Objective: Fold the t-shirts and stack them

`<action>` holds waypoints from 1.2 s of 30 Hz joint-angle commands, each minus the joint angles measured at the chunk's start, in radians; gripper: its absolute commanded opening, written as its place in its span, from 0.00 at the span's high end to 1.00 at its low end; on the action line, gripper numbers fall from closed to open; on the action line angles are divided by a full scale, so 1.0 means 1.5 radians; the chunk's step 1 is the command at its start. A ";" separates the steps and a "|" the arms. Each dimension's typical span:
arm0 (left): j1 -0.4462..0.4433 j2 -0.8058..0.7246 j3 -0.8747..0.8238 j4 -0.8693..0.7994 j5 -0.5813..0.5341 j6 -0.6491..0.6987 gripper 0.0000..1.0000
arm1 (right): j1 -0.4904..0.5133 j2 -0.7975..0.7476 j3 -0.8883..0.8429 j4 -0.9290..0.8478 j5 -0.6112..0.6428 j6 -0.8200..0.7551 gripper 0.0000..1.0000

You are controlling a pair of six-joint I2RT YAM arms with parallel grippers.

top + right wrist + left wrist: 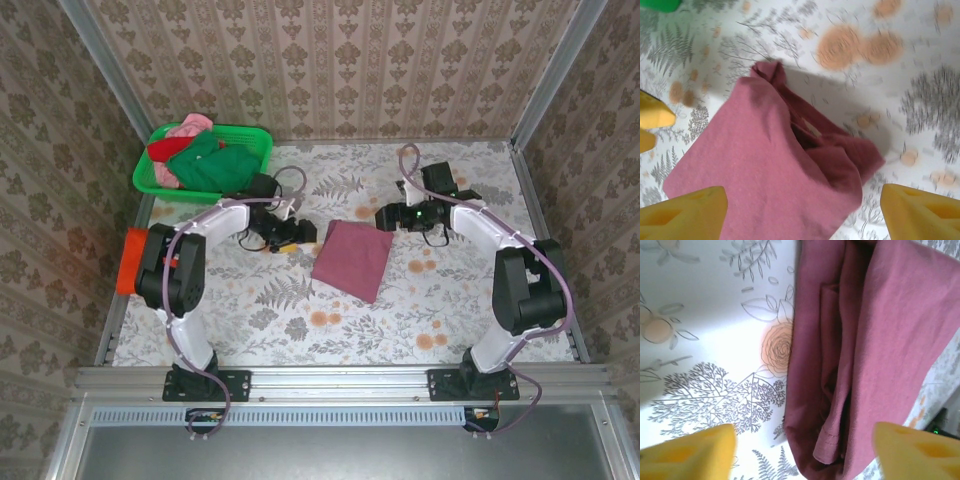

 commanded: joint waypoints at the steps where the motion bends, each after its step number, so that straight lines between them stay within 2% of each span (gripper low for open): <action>1: -0.034 -0.021 0.027 0.030 -0.083 -0.013 0.01 | -0.010 0.000 -0.036 -0.024 -0.007 0.155 0.20; 3: -0.067 0.014 0.063 0.006 -0.094 -0.007 0.00 | -0.010 0.009 -0.051 -0.005 -0.030 0.185 0.21; 7: -0.105 0.088 0.106 -0.020 -0.121 -0.004 0.01 | -0.008 0.062 -0.032 -0.008 -0.075 0.209 0.31; 10: -0.118 0.129 0.124 -0.028 -0.132 -0.009 0.02 | -0.002 0.103 -0.010 -0.008 -0.093 0.213 0.30; 12: -0.121 0.149 0.132 -0.040 -0.144 -0.009 0.05 | 0.003 0.127 0.009 -0.010 -0.108 0.213 0.32; 17: -0.121 0.153 0.111 -0.023 -0.137 -0.017 0.17 | 0.034 0.179 0.061 -0.016 -0.128 0.208 0.47; 19: -0.120 0.150 0.098 -0.007 -0.127 -0.018 0.15 | 0.044 0.195 0.075 -0.010 -0.128 0.215 0.48; 22: -0.118 0.153 0.086 0.021 -0.103 -0.022 0.06 | 0.059 0.225 0.095 0.006 -0.147 0.230 0.48; 25: -0.118 0.161 0.080 0.034 -0.090 -0.032 0.07 | 0.070 0.245 0.113 0.014 -0.151 0.246 0.56; 27: -0.118 0.166 0.075 0.041 -0.086 -0.037 0.14 | 0.072 0.252 0.114 0.022 -0.152 0.258 0.62; 33: -0.123 0.185 0.071 0.053 -0.070 -0.042 0.36 | 0.072 0.247 0.103 0.030 -0.154 0.265 0.63; 36: -0.124 0.193 0.063 0.059 -0.069 -0.043 0.57 | 0.073 0.243 0.100 0.031 -0.155 0.266 0.63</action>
